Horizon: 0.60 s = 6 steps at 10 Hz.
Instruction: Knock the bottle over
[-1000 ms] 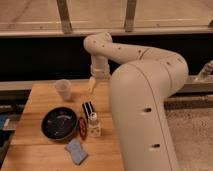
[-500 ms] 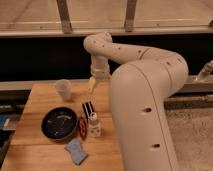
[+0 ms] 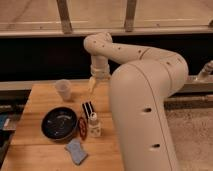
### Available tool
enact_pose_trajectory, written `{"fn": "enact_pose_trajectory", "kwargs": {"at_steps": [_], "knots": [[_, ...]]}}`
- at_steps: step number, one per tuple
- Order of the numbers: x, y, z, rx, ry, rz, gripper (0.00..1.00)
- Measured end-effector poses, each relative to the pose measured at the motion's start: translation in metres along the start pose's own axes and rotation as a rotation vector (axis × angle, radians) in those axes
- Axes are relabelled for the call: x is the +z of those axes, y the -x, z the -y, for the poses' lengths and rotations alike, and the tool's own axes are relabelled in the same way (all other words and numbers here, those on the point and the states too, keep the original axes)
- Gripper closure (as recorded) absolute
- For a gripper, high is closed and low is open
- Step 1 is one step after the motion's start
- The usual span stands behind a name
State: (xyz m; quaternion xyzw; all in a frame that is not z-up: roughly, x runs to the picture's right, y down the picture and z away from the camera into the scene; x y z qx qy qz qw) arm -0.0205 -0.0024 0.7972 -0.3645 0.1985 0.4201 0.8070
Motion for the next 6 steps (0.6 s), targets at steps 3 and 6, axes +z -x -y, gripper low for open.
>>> {"fn": "enact_pose_trajectory", "kwargs": {"at_steps": [3, 6], "knots": [[0.0000, 0.0000, 0.0000, 0.000, 0.000, 0.000, 0.47], [0.0026, -0.0040, 0.0012, 0.018, -0.015, -0.017, 0.80]]}}
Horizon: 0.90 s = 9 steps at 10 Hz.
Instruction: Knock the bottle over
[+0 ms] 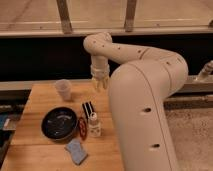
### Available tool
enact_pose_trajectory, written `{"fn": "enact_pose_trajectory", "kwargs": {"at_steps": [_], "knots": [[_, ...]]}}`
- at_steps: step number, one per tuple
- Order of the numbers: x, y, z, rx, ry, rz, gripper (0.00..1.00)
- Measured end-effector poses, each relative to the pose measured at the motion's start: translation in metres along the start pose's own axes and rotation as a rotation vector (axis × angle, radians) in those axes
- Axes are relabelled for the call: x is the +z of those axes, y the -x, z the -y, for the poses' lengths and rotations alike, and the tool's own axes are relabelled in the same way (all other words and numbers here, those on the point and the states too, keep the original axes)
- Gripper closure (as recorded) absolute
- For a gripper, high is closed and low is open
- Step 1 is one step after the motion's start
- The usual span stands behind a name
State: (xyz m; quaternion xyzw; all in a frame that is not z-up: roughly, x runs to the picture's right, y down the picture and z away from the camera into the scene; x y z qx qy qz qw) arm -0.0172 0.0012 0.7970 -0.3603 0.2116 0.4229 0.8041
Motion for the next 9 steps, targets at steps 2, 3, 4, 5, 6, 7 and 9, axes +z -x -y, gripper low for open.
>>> {"fn": "enact_pose_trajectory", "kwargs": {"at_steps": [2, 3, 4, 5, 6, 7, 9], "knots": [[0.004, -0.020, 0.011, 0.039, -0.017, -0.020, 0.97], [0.007, -0.035, 0.017, 0.064, -0.017, -0.029, 1.00], [0.010, -0.048, 0.022, 0.085, -0.013, -0.037, 1.00], [0.015, -0.066, 0.028, 0.113, -0.005, -0.047, 1.00], [0.022, -0.088, 0.031, 0.147, 0.006, -0.062, 1.00], [0.026, -0.101, 0.030, 0.164, 0.012, -0.072, 1.00], [0.045, -0.128, 0.020, 0.186, 0.038, -0.155, 1.00]]}}
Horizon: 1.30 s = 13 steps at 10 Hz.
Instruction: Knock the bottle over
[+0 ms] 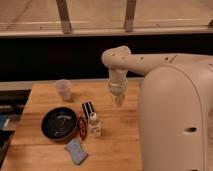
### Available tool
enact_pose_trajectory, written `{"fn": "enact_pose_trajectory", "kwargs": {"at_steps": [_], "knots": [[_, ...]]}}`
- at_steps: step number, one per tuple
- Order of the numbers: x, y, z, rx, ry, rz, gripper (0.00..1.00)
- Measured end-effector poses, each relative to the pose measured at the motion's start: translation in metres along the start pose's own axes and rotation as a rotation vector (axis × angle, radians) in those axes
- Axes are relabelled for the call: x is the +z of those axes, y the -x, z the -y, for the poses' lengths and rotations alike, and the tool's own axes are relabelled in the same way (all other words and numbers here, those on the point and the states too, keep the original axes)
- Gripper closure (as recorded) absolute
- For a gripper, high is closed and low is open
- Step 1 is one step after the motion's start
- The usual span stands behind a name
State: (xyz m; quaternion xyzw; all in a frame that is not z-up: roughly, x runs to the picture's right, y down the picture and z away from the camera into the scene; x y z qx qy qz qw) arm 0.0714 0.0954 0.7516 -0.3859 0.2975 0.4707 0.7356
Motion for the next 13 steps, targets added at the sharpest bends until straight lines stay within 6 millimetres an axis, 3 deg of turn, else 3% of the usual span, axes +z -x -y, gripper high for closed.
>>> {"fn": "enact_pose_trajectory", "kwargs": {"at_steps": [6, 8, 11, 13], "knots": [[0.001, 0.002, -0.005, -0.022, -0.028, -0.035, 1.00], [0.016, 0.000, -0.030, -0.040, -0.066, -0.098, 1.00], [0.041, -0.036, -0.060, -0.038, -0.099, -0.140, 1.00], [0.050, -0.059, -0.057, -0.014, -0.096, -0.151, 1.00]]}}
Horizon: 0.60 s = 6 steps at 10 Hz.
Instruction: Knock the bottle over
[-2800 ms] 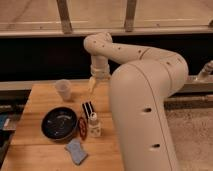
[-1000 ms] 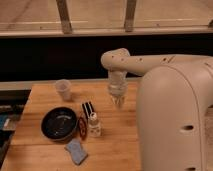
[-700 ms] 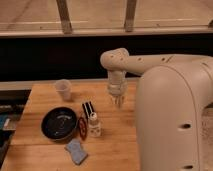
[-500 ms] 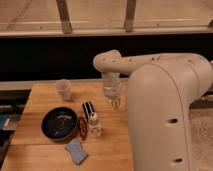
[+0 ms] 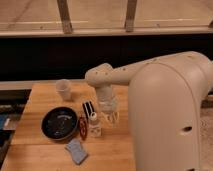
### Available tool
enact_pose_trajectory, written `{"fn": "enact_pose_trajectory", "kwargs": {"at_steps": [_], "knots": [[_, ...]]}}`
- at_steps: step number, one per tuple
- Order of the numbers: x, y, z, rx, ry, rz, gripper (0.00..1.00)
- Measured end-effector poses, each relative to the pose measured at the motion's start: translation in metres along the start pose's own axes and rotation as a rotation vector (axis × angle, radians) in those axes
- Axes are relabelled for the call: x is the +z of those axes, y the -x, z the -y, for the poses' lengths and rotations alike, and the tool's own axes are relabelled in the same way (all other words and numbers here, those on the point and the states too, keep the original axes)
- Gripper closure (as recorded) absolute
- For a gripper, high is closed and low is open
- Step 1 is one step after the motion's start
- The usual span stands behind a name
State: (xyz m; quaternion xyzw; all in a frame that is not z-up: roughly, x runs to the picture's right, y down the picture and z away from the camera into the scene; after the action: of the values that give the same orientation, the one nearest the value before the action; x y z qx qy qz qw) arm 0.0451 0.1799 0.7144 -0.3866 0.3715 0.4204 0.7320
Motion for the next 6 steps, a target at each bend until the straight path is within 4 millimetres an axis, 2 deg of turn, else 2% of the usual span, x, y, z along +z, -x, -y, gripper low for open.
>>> {"fn": "enact_pose_trajectory", "kwargs": {"at_steps": [2, 4, 6], "knots": [[0.009, -0.012, 0.001, 0.013, 0.014, -0.011, 1.00], [0.023, -0.023, -0.010, 0.002, 0.040, -0.030, 1.00], [0.034, -0.025, -0.024, -0.030, 0.056, -0.046, 1.00]]}}
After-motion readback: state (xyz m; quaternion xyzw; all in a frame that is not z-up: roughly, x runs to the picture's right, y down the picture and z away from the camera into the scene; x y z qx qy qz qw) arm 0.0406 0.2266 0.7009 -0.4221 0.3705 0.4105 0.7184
